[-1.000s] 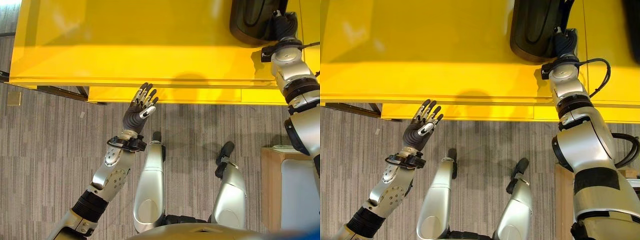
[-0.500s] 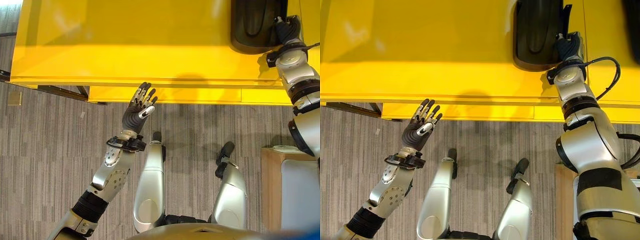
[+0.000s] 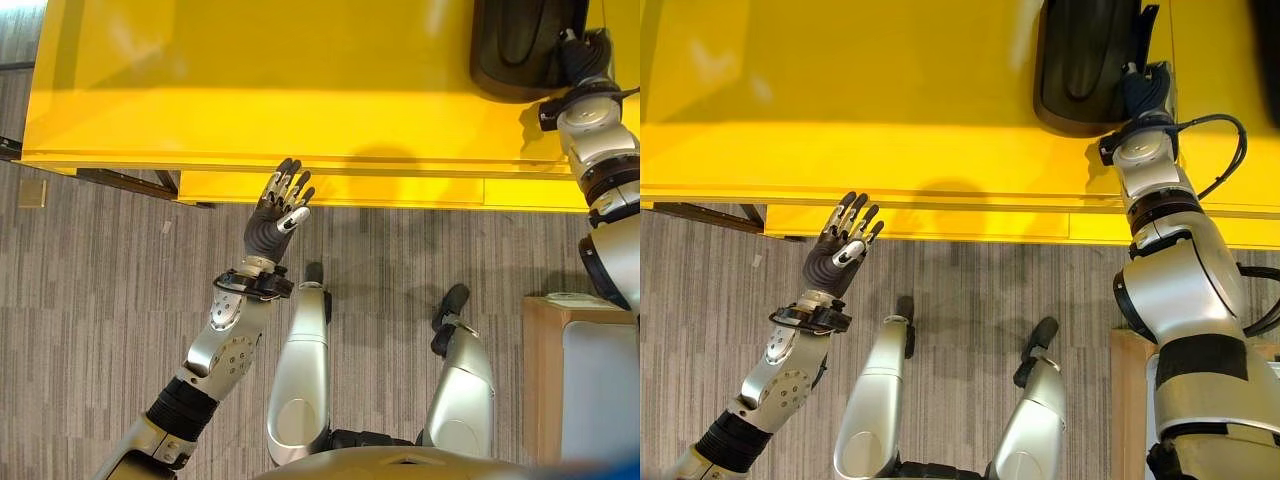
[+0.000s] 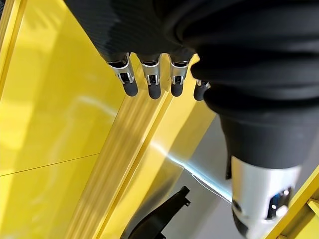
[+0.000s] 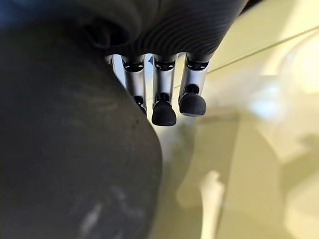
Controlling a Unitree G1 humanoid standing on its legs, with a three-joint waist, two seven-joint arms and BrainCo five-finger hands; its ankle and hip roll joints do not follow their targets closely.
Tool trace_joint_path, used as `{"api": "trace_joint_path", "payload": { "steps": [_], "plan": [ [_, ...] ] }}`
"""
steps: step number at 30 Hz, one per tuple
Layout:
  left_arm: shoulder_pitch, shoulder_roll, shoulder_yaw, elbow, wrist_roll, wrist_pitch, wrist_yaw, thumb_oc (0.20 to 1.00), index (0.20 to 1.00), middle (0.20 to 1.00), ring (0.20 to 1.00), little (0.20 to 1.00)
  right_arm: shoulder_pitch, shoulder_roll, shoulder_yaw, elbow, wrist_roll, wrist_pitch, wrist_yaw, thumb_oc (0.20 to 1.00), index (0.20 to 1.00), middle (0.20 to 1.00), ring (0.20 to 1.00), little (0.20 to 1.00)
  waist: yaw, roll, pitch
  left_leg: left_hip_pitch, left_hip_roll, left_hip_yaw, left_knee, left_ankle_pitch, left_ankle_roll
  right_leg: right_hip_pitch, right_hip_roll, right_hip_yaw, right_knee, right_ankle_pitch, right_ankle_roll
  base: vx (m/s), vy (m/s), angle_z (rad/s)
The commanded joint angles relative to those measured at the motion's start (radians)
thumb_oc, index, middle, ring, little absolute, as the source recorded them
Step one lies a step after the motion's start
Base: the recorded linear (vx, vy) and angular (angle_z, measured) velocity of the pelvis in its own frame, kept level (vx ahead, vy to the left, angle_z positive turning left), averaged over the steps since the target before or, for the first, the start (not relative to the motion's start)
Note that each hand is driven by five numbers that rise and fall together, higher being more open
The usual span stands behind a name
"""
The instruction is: Move parts from the plastic box to the shelf.
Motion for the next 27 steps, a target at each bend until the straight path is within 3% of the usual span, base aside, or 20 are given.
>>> {"api": "trace_joint_path", "payload": {
  "steps": [1, 25, 26, 27],
  "plan": [
    [-0.015, 0.015, -0.047, -0.051, -0.005, -0.057, -0.001, 1.0, 1.0, 1.0, 1.0, 1.0, -0.115, -0.041, -0.004, -0.008, 0.047, -0.053, -0.031, 0.2, 0.2, 0.2, 0.2, 0.2, 0.024, 0.021, -0.014, -0.002, -0.019, 0.0, -0.137, 0.098, 0.024, -0.015, -0.004, 0.026, 0.297, -0.262, -0.011, 0.02, -0.015, 0.04],
    [-0.021, 0.022, -0.05, -0.052, -0.012, -0.065, 0.007, 1.0, 1.0, 1.0, 1.0, 1.0, -0.133, -0.024, -0.002, 0.002, 0.084, -0.056, -0.034, 0.2, 0.2, 0.2, 0.2, 0.2, 0.039, 0.021, -0.014, -0.019, -0.031, -0.005, -0.118, 0.089, 0.031, -0.014, -0.008, 0.025, 0.314, -0.269, -0.013, 0.0, 0.0, 0.01],
    [-0.02, 0.022, -0.049, -0.053, -0.014, -0.065, 0.006, 1.0, 1.0, 1.0, 1.0, 1.0, -0.132, -0.023, -0.009, 0.007, 0.092, -0.057, -0.036, 0.445, 0.445, 0.445, 0.445, 0.445, 0.039, 0.021, -0.013, -0.02, -0.031, -0.005, -0.117, 0.088, 0.03, -0.013, -0.008, 0.026, 0.313, -0.269, -0.013, 0.0, 0.0, 0.0],
    [-0.019, 0.024, -0.051, -0.053, -0.013, -0.065, 0.007, 1.0, 1.0, 1.0, 1.0, 1.0, -0.135, -0.021, -0.013, 0.011, 0.097, -0.056, -0.036, 0.818, 0.818, 0.818, 0.818, 0.818, 0.039, 0.021, -0.013, -0.02, -0.031, -0.006, -0.116, 0.088, 0.03, -0.015, -0.008, 0.026, 0.314, -0.269, -0.013, 0.0, 0.0, 0.0]
  ]
}}
